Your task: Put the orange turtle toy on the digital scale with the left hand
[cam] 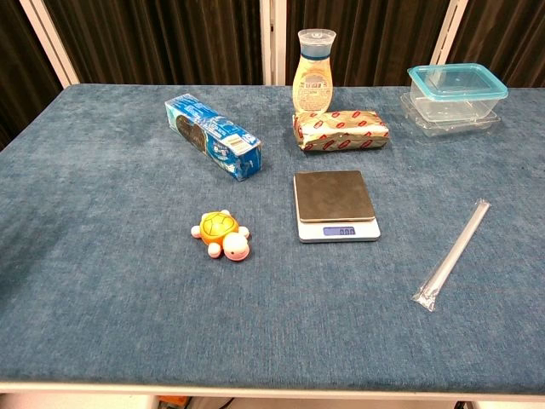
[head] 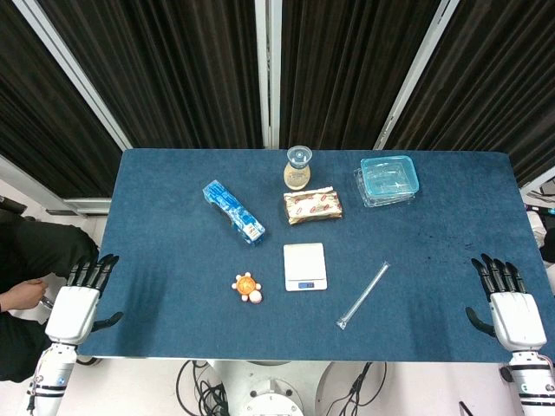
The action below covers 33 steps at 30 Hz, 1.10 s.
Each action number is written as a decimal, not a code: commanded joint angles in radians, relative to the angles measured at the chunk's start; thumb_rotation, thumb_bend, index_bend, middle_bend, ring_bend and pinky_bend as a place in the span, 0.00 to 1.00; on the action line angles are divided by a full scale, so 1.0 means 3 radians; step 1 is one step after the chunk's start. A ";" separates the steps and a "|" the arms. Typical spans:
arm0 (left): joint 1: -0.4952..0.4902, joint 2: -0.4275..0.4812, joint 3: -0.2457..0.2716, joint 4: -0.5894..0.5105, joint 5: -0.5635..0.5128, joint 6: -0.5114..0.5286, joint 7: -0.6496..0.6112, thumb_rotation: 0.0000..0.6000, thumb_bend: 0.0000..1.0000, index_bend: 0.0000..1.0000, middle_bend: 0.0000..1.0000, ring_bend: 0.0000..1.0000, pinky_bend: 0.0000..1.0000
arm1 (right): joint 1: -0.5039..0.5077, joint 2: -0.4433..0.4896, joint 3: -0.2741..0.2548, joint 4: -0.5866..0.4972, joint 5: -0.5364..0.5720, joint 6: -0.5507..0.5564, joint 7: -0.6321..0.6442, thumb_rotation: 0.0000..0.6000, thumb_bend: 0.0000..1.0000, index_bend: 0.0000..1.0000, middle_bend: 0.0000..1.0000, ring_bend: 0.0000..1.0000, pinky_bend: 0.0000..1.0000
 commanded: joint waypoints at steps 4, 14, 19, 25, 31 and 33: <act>0.0005 -0.0012 0.0012 -0.0012 0.0005 -0.0004 0.0010 1.00 0.09 0.03 0.06 0.00 0.00 | -0.0006 0.0001 0.0000 0.0009 -0.0003 0.0014 0.0019 1.00 0.21 0.00 0.00 0.00 0.00; -0.0149 -0.0041 -0.0007 -0.0095 0.0141 -0.0134 0.0043 1.00 0.09 0.03 0.06 0.00 0.00 | -0.0025 0.0027 0.0026 0.0022 0.0018 0.0061 0.0077 1.00 0.21 0.00 0.00 0.00 0.00; -0.0395 -0.0186 -0.0025 -0.0140 0.0301 -0.0390 0.0102 1.00 0.09 0.03 0.06 0.00 0.00 | -0.0036 0.0061 0.0060 0.0019 0.0038 0.0102 0.0126 1.00 0.21 0.00 0.00 0.00 0.00; -0.0754 -0.0435 -0.0031 -0.0186 0.0457 -0.0831 0.0232 1.00 0.09 0.03 0.06 0.00 0.00 | -0.0059 0.0117 0.0077 -0.0007 0.0033 0.0160 0.0181 1.00 0.21 0.00 0.00 0.00 0.00; -0.1055 -0.0824 -0.0132 -0.0058 0.0395 -0.1175 0.0233 1.00 0.10 0.03 0.07 0.00 0.00 | -0.0076 0.0114 0.0063 0.0026 0.0030 0.0162 0.0230 1.00 0.21 0.00 0.00 0.00 0.00; -0.1122 -0.0941 -0.0163 0.0029 0.0369 -0.1235 0.0254 1.00 0.12 0.03 0.08 0.00 0.00 | -0.0082 0.0112 0.0057 0.0041 0.0030 0.0161 0.0235 1.00 0.21 0.00 0.00 0.00 0.00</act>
